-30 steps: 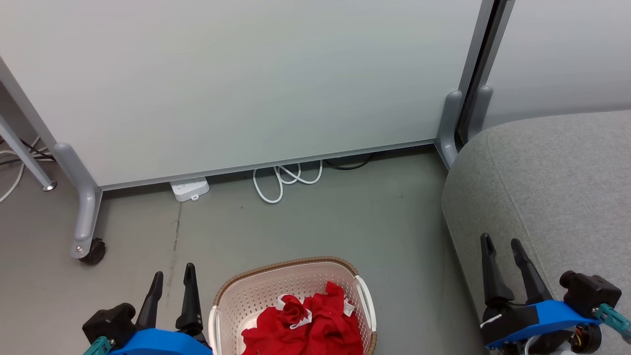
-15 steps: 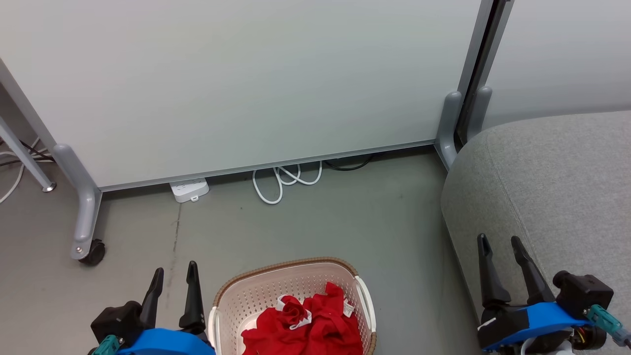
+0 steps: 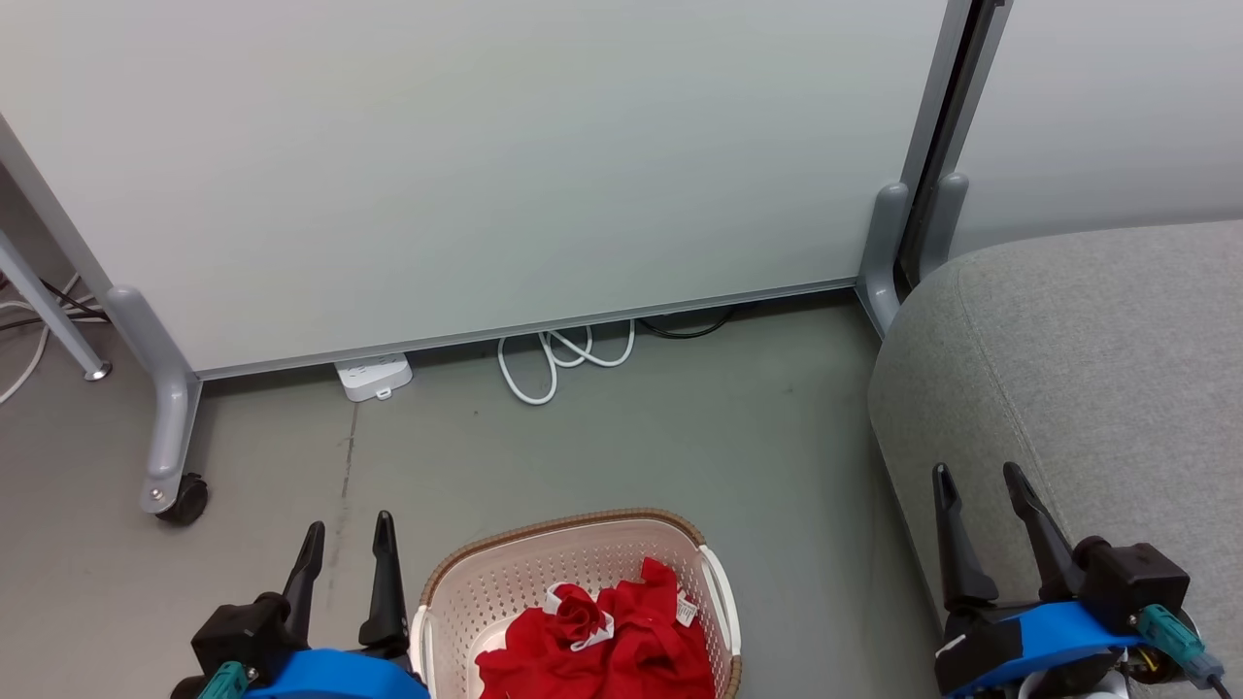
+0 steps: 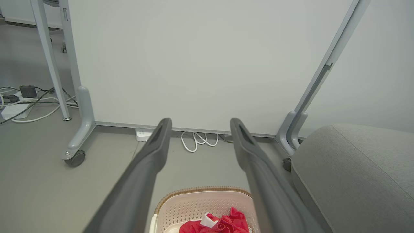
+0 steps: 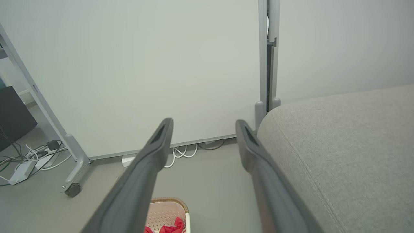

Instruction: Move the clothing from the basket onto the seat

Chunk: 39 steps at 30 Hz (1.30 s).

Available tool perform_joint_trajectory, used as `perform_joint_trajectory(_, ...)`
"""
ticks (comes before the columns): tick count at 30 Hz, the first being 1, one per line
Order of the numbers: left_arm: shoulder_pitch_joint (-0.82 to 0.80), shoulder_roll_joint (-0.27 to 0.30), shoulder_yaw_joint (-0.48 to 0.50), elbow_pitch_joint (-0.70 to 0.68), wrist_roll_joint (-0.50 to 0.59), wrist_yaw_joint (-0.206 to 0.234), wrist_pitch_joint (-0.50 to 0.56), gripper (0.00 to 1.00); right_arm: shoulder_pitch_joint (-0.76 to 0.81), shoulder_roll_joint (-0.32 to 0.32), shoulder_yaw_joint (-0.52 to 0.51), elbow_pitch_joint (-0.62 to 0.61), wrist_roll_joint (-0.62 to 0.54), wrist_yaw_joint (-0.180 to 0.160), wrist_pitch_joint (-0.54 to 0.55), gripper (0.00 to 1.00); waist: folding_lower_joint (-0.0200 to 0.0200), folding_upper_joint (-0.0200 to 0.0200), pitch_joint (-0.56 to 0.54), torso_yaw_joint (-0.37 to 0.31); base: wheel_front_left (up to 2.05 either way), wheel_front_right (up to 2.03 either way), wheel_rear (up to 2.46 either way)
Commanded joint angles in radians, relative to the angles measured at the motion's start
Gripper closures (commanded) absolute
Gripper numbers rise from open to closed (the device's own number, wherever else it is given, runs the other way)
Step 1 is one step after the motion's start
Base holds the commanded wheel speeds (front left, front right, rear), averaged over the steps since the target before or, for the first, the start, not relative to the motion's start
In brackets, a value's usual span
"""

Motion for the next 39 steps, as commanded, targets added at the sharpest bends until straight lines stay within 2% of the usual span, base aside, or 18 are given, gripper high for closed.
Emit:
perform_joint_trajectory(1,-0.008,0.007,-0.002,0.001,0.016,0.007,-0.008,0.0,0.002,-0.005,0.002,-0.007,-0.018,0.0,-0.008,0.0,0.0,0.0,0.0,-0.001,0.0,0.0,0.0)
perform_joint_trajectory(12,-0.017,0.008,-0.01,0.013,0.077,0.017,-0.029,0.0,0.007,-0.005,0.003,-0.012,-0.096,0.0,-0.025,0.0,0.0,0.0,0.002,-0.002,0.0,0.0,0.0)
perform_joint_trajectory(29,-0.012,0.007,0.002,0.023,0.067,0.005,-0.026,0.0,0.003,-0.005,0.005,-0.009,-0.083,0.0,-0.025,0.0,0.0,0.0,0.009,-0.004,0.0,0.0,0.0)
perform_joint_trajectory(34,-0.026,0.007,-0.011,0.039,0.053,0.0,-0.026,0.0,-0.023,-0.005,0.014,-0.02,-0.077,0.0,-0.025,0.0,0.0,0.0,0.042,-0.02,0.0,0.0,0.0)
perform_joint_trajectory(39,-0.08,0.007,-0.037,0.105,0.042,-0.017,-0.008,0.0,-0.077,-0.005,0.033,-0.037,-0.071,0.0,-0.033,0.0,0.0,0.0,0.134,-0.055,0.0,0.0,0.0)
